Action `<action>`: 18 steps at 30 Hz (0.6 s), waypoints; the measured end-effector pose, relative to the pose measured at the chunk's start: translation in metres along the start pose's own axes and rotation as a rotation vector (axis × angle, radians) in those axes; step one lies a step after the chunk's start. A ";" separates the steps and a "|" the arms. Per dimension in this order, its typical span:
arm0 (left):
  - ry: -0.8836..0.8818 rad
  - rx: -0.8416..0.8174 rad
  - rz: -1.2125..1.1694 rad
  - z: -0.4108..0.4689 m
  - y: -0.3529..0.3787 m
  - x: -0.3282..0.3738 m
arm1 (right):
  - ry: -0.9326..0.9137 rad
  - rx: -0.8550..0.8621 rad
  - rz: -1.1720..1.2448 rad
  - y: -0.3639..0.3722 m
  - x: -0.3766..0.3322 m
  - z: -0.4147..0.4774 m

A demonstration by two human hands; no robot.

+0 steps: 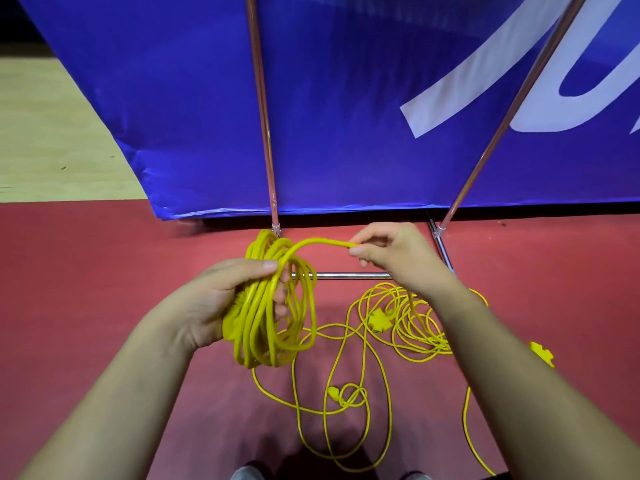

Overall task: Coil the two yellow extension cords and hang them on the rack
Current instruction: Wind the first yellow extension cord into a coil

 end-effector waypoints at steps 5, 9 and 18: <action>-0.009 0.004 0.083 -0.001 0.004 -0.005 | -0.152 -0.114 -0.098 0.028 -0.037 -0.009; 0.006 -0.056 0.108 -0.001 0.015 -0.006 | -0.219 -0.185 -0.041 0.052 -0.055 -0.022; 0.095 -0.044 -0.011 0.002 0.005 0.009 | 0.131 -0.219 -0.024 0.022 0.042 -0.014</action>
Point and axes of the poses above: each hand's wrist, its own z-axis towards the middle knuckle, its own y-axis out of the palm, x = y × z, the point moved 9 cm from there along z, towards the middle knuckle, and after that the axes turned 9 degrees about x, right-handed, at the moved point
